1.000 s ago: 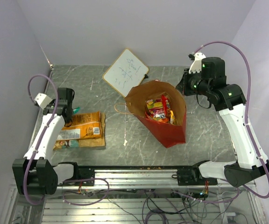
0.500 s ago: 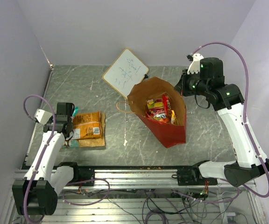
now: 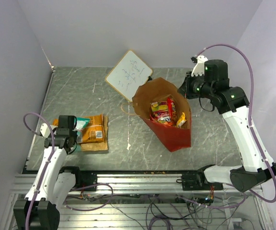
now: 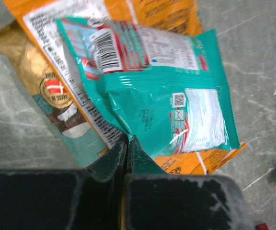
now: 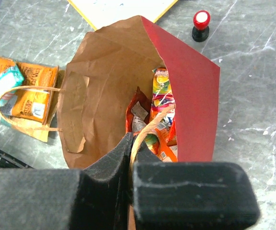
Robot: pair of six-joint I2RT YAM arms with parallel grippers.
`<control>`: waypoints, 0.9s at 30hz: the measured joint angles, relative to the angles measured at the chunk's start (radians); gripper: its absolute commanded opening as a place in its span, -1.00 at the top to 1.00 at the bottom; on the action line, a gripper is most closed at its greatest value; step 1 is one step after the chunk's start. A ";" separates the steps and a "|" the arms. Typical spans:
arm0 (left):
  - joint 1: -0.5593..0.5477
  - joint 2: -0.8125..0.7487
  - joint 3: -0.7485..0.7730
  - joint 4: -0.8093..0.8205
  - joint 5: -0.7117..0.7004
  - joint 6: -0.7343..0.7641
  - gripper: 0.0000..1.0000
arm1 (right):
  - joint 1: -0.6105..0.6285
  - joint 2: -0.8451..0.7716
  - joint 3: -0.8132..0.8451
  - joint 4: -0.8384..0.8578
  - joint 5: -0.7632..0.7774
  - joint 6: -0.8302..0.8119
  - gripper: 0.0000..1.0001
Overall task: Take the snacks out of the paper bag
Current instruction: Place the snack at the center of the board.
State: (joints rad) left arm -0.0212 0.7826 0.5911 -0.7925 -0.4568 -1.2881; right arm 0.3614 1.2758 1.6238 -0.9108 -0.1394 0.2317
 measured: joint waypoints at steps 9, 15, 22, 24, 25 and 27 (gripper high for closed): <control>0.000 -0.006 -0.088 -0.008 0.142 -0.151 0.27 | 0.000 -0.031 -0.041 0.008 -0.011 0.006 1.00; 0.000 -0.082 -0.089 -0.089 0.230 -0.187 -0.81 | 0.002 -0.040 -0.048 0.013 -0.015 0.013 1.00; 0.000 -0.111 0.091 -0.206 0.276 -0.038 -0.99 | 0.005 -0.041 -0.062 0.028 -0.026 0.019 1.00; 0.000 -0.102 0.158 -0.207 0.278 0.047 -1.00 | 0.005 -0.041 -0.062 0.030 -0.027 0.019 1.00; 0.000 -0.092 0.193 -0.206 0.277 0.091 -0.99 | 0.005 -0.041 -0.062 0.030 -0.027 0.019 1.00; 0.000 -0.045 0.279 -0.190 0.275 0.210 -0.98 | 0.005 -0.041 -0.062 0.030 -0.027 0.019 1.00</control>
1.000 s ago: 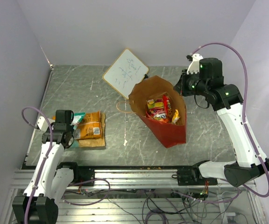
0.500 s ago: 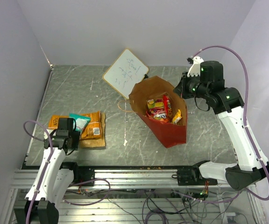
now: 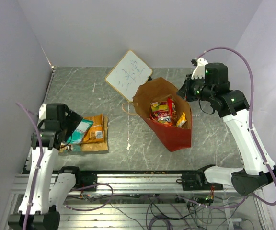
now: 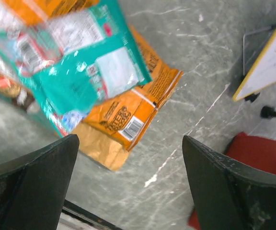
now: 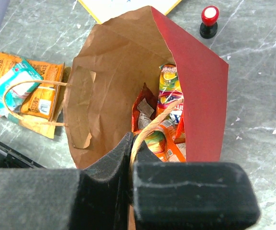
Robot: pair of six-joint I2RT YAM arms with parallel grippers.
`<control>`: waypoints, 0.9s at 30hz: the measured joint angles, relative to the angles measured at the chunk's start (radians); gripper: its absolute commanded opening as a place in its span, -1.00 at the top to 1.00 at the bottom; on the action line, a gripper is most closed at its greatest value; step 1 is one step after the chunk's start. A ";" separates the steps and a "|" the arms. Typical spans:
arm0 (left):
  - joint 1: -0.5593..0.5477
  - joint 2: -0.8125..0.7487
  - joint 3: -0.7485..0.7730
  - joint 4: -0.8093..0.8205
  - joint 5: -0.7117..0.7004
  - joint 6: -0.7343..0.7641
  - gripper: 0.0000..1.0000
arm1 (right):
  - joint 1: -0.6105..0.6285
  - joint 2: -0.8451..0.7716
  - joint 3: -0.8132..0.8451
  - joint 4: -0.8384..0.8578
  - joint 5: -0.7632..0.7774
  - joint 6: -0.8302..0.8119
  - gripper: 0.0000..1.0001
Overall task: Take the snacks out of the paper bag
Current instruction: Place the snack at the center of the board.
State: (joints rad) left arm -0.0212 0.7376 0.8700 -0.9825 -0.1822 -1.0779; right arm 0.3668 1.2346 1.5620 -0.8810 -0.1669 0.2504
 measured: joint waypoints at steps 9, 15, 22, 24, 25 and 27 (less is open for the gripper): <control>0.000 0.462 0.287 0.082 0.002 0.558 -0.88 | 0.015 0.000 0.000 -0.003 -0.001 -0.001 1.00; 0.020 0.682 0.300 0.096 0.016 0.768 -0.87 | 0.040 0.027 0.012 -0.003 -0.003 -0.001 1.00; 0.191 0.714 0.252 0.168 0.134 0.847 -1.00 | 0.064 0.037 0.012 -0.007 0.003 -0.008 1.00; 0.231 0.719 0.220 0.182 0.160 0.846 -0.99 | 0.068 0.037 0.012 -0.007 0.010 -0.011 1.00; 0.245 0.726 0.212 0.181 0.166 0.846 -0.99 | 0.070 0.037 0.012 -0.008 0.014 -0.014 1.00; 0.264 0.749 0.210 0.181 0.176 0.841 -0.97 | 0.071 0.037 0.012 -0.007 0.022 -0.017 1.00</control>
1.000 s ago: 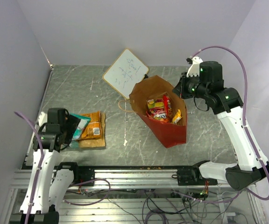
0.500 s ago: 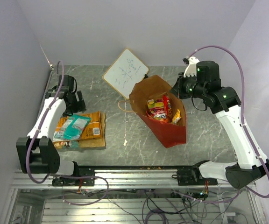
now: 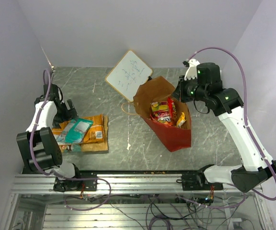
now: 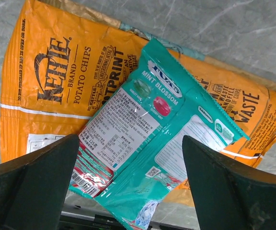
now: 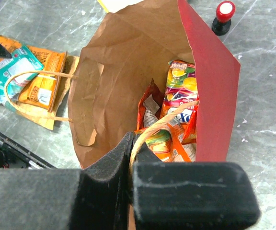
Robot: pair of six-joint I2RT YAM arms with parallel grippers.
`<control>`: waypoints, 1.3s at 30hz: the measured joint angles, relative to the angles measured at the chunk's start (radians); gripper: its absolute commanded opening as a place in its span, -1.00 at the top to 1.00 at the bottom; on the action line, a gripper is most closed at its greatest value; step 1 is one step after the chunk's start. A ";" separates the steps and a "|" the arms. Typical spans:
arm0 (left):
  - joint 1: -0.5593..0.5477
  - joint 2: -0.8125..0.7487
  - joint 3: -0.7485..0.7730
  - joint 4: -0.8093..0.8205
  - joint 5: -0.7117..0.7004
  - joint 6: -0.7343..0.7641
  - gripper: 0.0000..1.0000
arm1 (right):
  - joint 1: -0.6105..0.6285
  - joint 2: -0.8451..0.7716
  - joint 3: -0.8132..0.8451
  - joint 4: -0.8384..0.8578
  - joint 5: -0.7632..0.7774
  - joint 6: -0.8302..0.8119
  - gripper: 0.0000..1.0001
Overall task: Take the snacks out of the paper bag
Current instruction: Place the snack at the center of the board.
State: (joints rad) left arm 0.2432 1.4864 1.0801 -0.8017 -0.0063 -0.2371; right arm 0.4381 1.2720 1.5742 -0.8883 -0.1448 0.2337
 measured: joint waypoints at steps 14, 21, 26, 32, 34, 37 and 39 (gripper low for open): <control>0.062 -0.049 -0.099 -0.070 0.056 -0.195 -0.65 | 0.002 0.000 -0.001 0.001 0.014 -0.006 1.00; 0.062 -0.156 -0.180 -0.119 0.100 -0.266 -0.58 | 0.023 0.000 -0.002 0.000 0.034 -0.014 1.00; 0.062 -0.225 -0.190 -0.197 0.077 -0.284 -0.61 | 0.035 0.000 -0.002 0.000 0.044 -0.018 1.00; 0.051 -0.227 -0.061 -0.251 0.055 -0.274 -0.61 | 0.040 0.000 -0.002 0.001 0.047 -0.018 1.00; 0.021 -0.234 -0.018 -0.246 0.047 -0.272 -0.63 | 0.042 0.000 -0.002 0.001 0.047 -0.018 1.00; -0.092 -0.246 0.018 -0.223 0.053 -0.277 -0.68 | 0.042 0.000 -0.002 0.001 0.047 -0.018 1.00; -0.172 -0.241 0.021 -0.182 0.089 -0.286 -0.70 | 0.042 0.000 -0.002 0.000 0.048 -0.018 1.00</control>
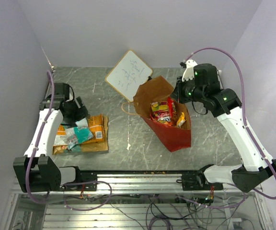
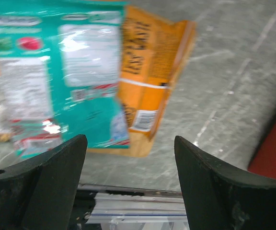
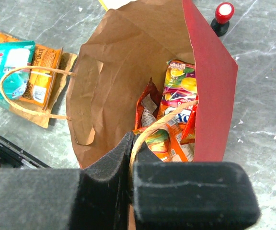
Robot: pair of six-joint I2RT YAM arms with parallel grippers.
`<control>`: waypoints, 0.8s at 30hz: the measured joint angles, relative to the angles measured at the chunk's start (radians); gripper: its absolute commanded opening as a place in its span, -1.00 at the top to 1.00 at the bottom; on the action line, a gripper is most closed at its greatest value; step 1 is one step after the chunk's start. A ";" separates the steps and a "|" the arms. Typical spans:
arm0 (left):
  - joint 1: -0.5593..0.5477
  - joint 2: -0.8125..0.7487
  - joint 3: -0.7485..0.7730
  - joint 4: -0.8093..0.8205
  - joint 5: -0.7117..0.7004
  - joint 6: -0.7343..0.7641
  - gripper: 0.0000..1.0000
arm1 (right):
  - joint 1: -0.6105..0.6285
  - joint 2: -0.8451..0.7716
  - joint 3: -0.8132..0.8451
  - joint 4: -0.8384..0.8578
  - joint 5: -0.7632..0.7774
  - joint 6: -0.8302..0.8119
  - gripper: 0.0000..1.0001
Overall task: Take the snacks out of the paper bag
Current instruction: Place the snack at the center of the board.
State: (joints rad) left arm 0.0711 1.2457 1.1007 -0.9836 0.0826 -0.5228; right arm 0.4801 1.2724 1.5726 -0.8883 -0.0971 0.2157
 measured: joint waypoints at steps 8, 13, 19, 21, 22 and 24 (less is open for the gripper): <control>-0.063 0.116 -0.067 0.272 0.203 -0.048 -0.76 | 0.002 0.023 0.020 -0.013 -0.009 0.000 1.00; -0.069 0.148 -0.178 0.369 0.256 -0.088 -0.77 | 0.002 0.034 0.038 -0.016 -0.005 0.001 1.00; -0.069 0.058 -0.306 0.332 0.252 -0.095 -0.83 | 0.002 0.034 0.059 -0.019 0.020 0.000 1.00; -0.069 0.008 -0.310 0.305 0.247 -0.090 -0.83 | 0.002 0.034 0.063 -0.025 0.033 0.000 1.00; -0.069 -0.016 -0.310 0.296 0.243 -0.087 -0.83 | 0.002 0.033 0.066 -0.030 0.039 0.000 1.00; -0.069 -0.055 -0.308 0.276 0.238 -0.086 -0.83 | 0.002 0.033 0.072 -0.041 0.047 0.000 1.00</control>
State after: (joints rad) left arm 0.0025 1.1908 0.7925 -0.7078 0.3210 -0.6086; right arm 0.4820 1.3056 1.6451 -0.9291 -0.0502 0.2157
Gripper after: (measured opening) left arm 0.915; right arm 0.005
